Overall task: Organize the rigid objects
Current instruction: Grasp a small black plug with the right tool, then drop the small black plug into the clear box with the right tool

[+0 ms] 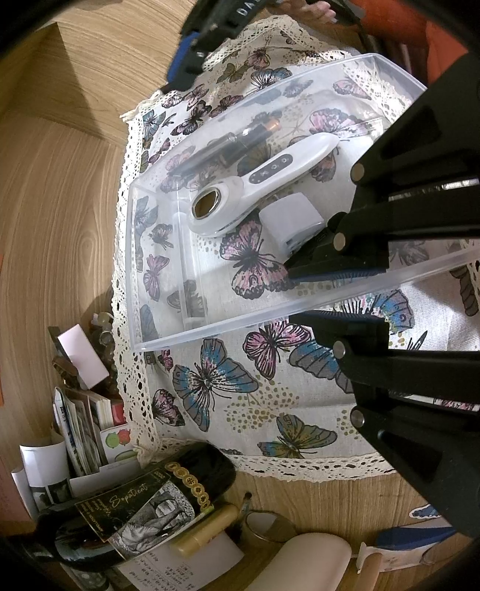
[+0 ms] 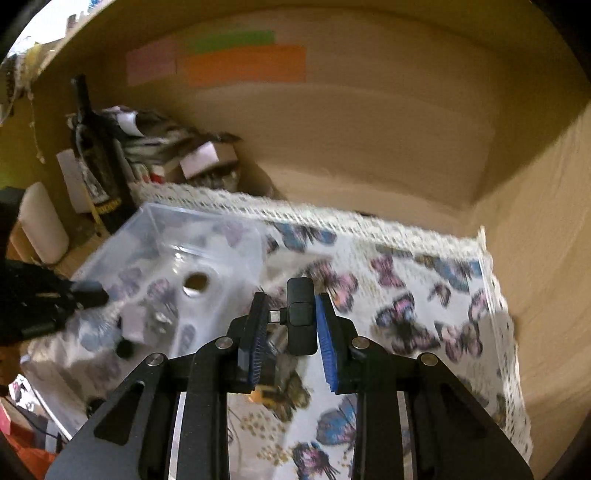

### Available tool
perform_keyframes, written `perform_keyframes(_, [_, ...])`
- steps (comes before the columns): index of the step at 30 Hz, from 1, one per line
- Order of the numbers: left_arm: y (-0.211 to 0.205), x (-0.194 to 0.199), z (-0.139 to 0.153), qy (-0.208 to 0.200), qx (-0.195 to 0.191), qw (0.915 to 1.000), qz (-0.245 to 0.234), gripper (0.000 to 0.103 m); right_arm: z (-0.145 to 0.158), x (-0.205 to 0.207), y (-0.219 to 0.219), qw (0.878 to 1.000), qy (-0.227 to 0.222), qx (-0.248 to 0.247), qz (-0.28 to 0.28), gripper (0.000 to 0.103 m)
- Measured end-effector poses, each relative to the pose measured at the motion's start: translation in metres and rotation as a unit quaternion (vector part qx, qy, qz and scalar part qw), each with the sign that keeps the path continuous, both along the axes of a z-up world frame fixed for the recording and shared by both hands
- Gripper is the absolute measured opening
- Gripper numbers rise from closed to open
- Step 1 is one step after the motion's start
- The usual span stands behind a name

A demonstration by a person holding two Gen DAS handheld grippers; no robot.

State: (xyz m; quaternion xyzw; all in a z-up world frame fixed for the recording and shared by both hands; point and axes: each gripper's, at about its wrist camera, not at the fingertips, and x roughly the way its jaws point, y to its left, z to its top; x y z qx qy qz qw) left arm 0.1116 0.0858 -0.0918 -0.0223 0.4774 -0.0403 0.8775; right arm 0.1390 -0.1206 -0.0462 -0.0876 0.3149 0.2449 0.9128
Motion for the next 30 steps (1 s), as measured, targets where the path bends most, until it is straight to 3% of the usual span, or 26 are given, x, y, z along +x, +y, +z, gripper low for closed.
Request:
perform_keyframes(9, [0.000,0.000,0.000,0.000,0.000,1.0000,0.000,0.015,0.011,-0.002,0.035,0.998,-0.014,0.004,0.054,0.024])
perform_keyframes(20, [-0.001,-0.001,-0.001,-0.001,-0.001,1.0000,0.000,0.015,-0.006,0.004,0.082,0.993,0.026,-0.026,0.115,0.024])
perform_keyframes(30, [-0.001,-0.001,-0.001,-0.001,-0.002,1.0000,0.000,0.015,-0.018,0.007,0.097,0.989,0.054,-0.032,0.137,0.024])
